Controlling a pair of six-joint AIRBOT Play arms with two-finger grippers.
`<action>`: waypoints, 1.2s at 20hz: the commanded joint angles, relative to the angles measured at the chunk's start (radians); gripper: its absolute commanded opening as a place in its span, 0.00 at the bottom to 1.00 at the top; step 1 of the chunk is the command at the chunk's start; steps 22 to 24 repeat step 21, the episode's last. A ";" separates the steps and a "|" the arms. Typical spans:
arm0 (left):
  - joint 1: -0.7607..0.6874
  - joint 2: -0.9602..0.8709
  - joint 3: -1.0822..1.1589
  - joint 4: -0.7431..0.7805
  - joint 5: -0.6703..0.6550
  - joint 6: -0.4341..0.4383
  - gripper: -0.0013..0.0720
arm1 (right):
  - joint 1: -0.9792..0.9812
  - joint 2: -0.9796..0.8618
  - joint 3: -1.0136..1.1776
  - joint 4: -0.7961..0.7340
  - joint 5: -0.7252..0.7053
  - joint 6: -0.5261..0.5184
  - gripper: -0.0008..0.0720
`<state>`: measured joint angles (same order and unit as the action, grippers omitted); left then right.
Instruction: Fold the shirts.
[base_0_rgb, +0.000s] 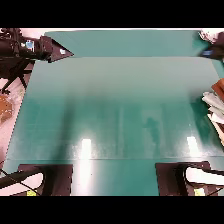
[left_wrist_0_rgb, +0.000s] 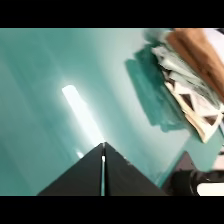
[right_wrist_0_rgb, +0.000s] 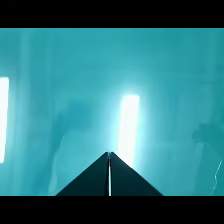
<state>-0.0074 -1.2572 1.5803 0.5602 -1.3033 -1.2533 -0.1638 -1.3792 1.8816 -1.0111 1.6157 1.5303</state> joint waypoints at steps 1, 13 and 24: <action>0.000 0.003 0.005 -0.038 -0.055 0.004 0.05 | 0.292 -0.052 -0.003 -0.011 -0.071 -0.073 0.04; 0.000 0.003 0.005 -0.098 -0.057 0.004 0.05 | 0.393 -0.132 0.130 -0.002 -0.047 -0.073 0.04; 0.000 0.003 0.005 -0.098 -0.058 0.004 0.05 | 0.393 -0.132 0.130 -0.002 -0.047 -0.073 0.04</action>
